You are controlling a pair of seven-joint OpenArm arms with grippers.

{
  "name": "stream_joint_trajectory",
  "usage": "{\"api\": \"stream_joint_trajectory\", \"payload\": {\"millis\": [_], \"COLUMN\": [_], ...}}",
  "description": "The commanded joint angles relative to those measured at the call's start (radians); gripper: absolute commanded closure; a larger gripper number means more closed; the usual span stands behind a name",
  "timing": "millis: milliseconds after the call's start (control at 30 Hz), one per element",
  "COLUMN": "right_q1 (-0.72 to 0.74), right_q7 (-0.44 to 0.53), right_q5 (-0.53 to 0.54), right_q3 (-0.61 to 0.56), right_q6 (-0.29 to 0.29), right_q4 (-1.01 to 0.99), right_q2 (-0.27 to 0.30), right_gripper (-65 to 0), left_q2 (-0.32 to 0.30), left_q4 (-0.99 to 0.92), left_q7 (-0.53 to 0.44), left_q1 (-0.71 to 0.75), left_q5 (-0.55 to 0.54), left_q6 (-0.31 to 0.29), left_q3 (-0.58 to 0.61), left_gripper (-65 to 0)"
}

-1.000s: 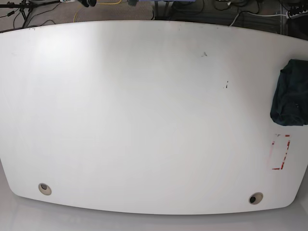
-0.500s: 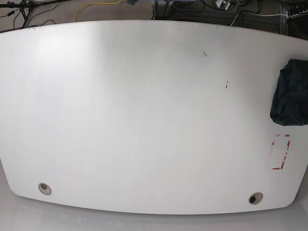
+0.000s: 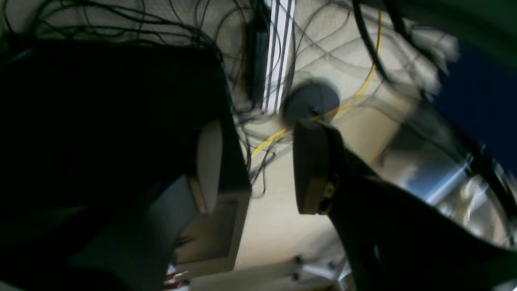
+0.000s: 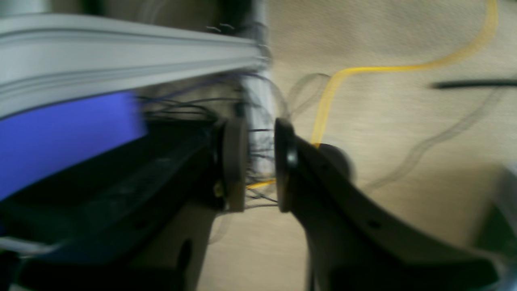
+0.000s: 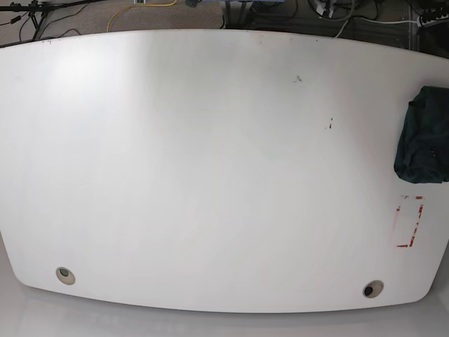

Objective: Fold the T-shirt properly

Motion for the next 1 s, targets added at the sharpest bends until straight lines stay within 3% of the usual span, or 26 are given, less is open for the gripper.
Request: {"api": "stream_joint_trajectory", "payload": {"millis": [0, 133, 333, 567, 967], "right_q1": [0.018, 0.057, 0.111, 0.117, 0.117], "right_q7": [0.011, 0.007, -0.056, -0.095, -0.095], "right_q5": [-0.032, -0.081, -0.103, -0.107, -0.101], "right_q3": [-0.001, 0.000, -0.001, -0.004, 0.000], "right_q6": [-0.020, -0.063, -0.102, -0.102, -0.102], "right_q4": [-0.058, -0.116, -0.159, -0.162, -0.162], "right_q2": [0.004, -0.001, -0.008, -0.047, -0.050], "right_gripper": [-12.0, -12.2, -12.4, -12.4, -12.4], "left_q2": [-0.018, -0.020, -0.018, -0.014, -0.014], "left_q4": [-0.125, -0.214, -0.212, -0.217, -0.212], "left_q7": [-0.073, -0.184, -0.194, -0.193, -0.197], "left_q1": [-0.034, -0.054, -0.075, -0.097, -0.098], "left_q5": [0.001, 0.038, 0.061, 0.062, 0.064], "left_q6": [0.051, 0.151, 0.266, 0.269, 0.266], "left_q3": [0.000, 0.056, 0.116, 0.118, 0.118], "left_gripper": [-26.1, -26.1, -26.1, -26.1, -26.1]}}
